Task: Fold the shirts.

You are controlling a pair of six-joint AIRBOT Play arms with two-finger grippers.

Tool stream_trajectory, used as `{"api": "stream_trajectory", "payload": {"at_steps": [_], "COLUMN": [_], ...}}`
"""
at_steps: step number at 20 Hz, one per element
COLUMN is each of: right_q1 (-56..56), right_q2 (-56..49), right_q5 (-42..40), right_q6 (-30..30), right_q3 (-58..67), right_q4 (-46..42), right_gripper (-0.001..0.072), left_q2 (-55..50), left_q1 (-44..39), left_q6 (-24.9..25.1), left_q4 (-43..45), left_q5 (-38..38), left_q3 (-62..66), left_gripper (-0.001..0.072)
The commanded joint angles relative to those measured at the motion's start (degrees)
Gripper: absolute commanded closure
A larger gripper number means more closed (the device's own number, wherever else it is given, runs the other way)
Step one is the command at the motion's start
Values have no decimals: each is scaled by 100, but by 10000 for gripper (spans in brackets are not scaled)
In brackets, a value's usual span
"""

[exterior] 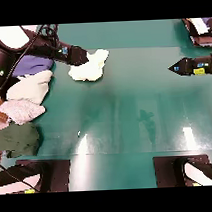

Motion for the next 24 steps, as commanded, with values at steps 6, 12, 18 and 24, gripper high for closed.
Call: {"api": "stream_trajectory", "payload": {"at_steps": [6,12,18,24], "right_q1": [4,4,7,192], "right_q2": [-98,-111,-111,-111], "right_q5": [-9,-15,-129,55], "right_q6": [2,2,7,4], "right_q3": [2,2,2,2], "right_q4": [7,9,59,50], "right_gripper": [695,695,695,695], "left_q2": [-15,-13,-151,-1488], "left_q1": [0,0,20,678], "left_q6": [2,0,-129,-1239], "left_q4": [-35,-37,922,2072], "left_q5": [0,0,710,575], "left_q3": [0,0,-13,-17], "left_gripper": [685,685,169,87]}}
